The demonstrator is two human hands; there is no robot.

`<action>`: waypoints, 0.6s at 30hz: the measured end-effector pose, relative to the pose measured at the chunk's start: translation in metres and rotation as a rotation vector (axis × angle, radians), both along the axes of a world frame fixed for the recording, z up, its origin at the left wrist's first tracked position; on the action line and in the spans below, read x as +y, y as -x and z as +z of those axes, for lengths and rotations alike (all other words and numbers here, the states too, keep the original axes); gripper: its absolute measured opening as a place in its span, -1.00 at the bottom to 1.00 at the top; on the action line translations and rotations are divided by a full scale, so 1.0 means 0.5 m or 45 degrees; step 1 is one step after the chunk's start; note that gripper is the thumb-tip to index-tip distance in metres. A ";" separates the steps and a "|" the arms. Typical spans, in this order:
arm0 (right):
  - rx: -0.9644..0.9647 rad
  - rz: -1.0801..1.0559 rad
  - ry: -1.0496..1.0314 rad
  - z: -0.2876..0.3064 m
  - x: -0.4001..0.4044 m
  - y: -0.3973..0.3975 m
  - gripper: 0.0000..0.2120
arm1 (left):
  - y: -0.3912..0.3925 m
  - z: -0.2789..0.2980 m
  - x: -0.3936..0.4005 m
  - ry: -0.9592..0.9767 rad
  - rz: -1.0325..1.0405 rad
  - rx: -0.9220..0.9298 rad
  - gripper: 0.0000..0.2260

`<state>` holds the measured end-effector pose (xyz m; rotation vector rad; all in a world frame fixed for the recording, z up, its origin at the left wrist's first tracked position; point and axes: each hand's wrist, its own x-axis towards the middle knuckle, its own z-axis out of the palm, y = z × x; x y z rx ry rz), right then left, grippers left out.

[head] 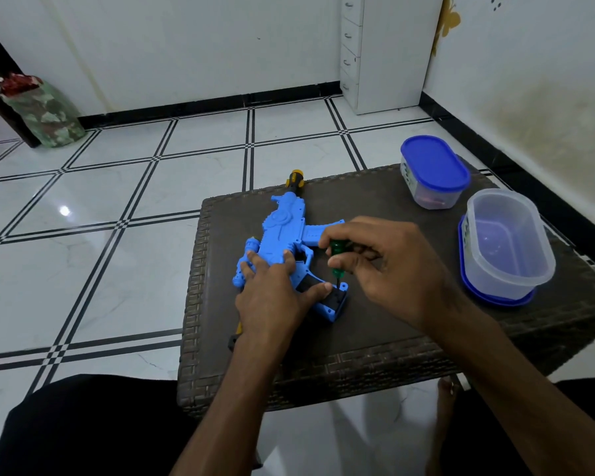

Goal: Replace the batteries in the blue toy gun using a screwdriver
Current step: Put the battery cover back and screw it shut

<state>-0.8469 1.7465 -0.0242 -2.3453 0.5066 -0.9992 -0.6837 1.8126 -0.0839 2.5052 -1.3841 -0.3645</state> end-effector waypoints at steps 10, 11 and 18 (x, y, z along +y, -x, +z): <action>0.002 -0.132 -0.015 -0.006 0.015 -0.014 -0.77 | -0.001 -0.001 0.001 0.024 -0.002 0.017 -0.21; 0.002 -0.139 -0.042 -0.006 0.015 -0.013 -0.78 | 0.000 0.000 0.001 0.023 -0.001 0.016 -0.20; 0.077 -0.044 0.051 -0.006 0.012 -0.001 -0.69 | -0.001 -0.001 0.002 0.019 -0.002 0.032 -0.18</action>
